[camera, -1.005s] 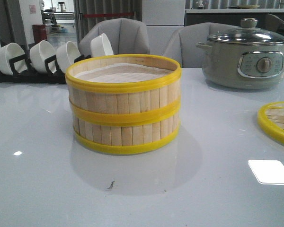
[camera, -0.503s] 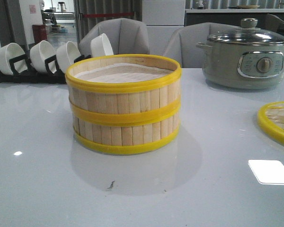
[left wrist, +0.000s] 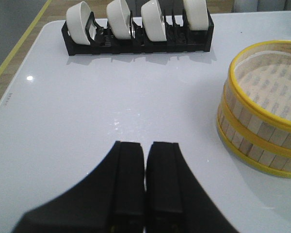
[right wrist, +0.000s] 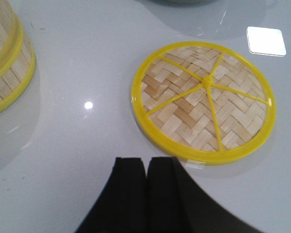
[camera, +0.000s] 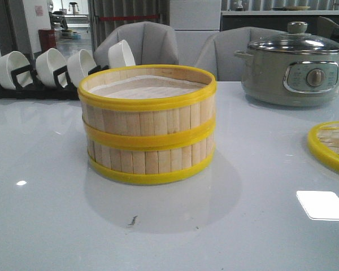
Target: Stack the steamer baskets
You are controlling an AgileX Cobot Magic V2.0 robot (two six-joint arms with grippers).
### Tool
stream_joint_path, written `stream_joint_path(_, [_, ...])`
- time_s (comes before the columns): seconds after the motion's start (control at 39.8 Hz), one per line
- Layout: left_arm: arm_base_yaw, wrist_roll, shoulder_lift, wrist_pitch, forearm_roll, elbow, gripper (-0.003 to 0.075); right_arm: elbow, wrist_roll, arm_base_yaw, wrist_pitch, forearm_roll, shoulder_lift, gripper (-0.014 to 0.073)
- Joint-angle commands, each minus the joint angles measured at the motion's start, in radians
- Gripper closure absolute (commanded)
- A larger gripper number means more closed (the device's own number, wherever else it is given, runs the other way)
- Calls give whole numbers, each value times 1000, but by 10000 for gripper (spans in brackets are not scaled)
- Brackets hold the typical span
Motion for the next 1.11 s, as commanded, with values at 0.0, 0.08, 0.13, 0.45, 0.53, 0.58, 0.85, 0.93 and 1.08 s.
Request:
stream_joint_path(0.0, [-7, -11, 5, -86, 1, -26, 634, -34, -4, -1, -70, -5, 0, 565])
stream_joint_path(0.08, [-7, -11, 5, -86, 1, -26, 634, -34, -4, -1, -67, -5, 0, 565])
stream_joint_path(0.13, [-7, -11, 5, -86, 1, -26, 634, -34, -4, -1, -58, -5, 0, 565])
stream_joint_path(0.45, [-7, -11, 5, -86, 1, -26, 634, -34, -3, -1, 70, 77, 0, 236])
stream_joint_path(0.53, [-7, -11, 5, -86, 1, -26, 634, -34, -3, -10, 73, 75, 0, 249])
stream_joint_path(0.58, [-7, -11, 5, -86, 1, -26, 634, -34, -3, -24, 72, 72, 2, 279])
stream_joint_path(0.85, [-7, -11, 5, -86, 1, -26, 634, -108, -4, -56, 75, -9, 166, 320])
stream_joint_path(0.93, [-7, -11, 5, -86, 1, -26, 634, -153, -4, -56, 65, -56, 228, 320])
stream_joint_path(1.08, [-7, -11, 5, -86, 1, -26, 634, -270, -4, -56, 64, -119, 372, 320])
